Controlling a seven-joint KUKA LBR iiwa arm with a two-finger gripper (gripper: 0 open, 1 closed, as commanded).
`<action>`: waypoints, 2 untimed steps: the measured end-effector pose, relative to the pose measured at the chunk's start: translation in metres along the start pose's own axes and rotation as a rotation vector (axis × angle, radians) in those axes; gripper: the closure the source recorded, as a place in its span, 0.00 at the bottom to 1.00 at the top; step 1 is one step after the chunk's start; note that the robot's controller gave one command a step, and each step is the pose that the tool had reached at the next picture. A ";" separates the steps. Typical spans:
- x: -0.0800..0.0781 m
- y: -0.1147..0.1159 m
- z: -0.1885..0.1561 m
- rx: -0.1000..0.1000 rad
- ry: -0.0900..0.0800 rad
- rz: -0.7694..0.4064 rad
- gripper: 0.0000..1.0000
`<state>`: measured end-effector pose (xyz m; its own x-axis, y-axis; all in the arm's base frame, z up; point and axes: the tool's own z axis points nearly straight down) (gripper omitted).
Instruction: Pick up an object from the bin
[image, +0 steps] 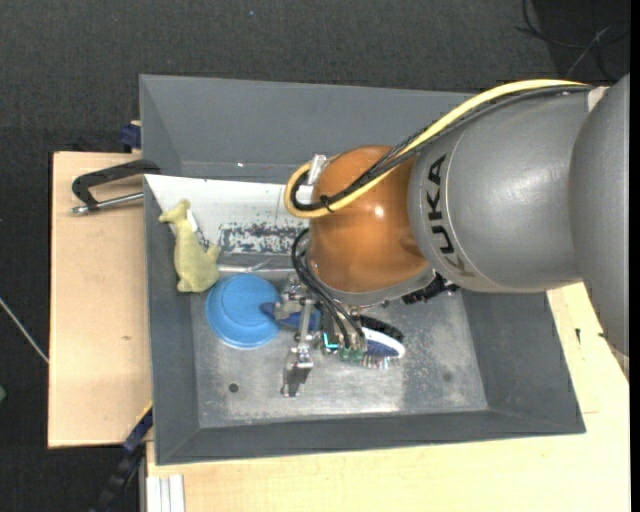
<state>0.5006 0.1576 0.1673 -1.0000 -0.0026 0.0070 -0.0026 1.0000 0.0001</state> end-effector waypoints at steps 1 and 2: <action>-0.083 -0.082 0.095 -0.009 -0.015 -0.210 0.00; -0.056 -0.178 0.065 0.003 -0.008 -0.081 0.00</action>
Offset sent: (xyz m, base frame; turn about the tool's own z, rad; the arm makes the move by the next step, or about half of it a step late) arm 0.0797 -0.0860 -0.0973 -0.2088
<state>0.5565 -0.0202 0.1016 -0.9965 -0.0839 -0.0005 -0.0839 0.9965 -0.0028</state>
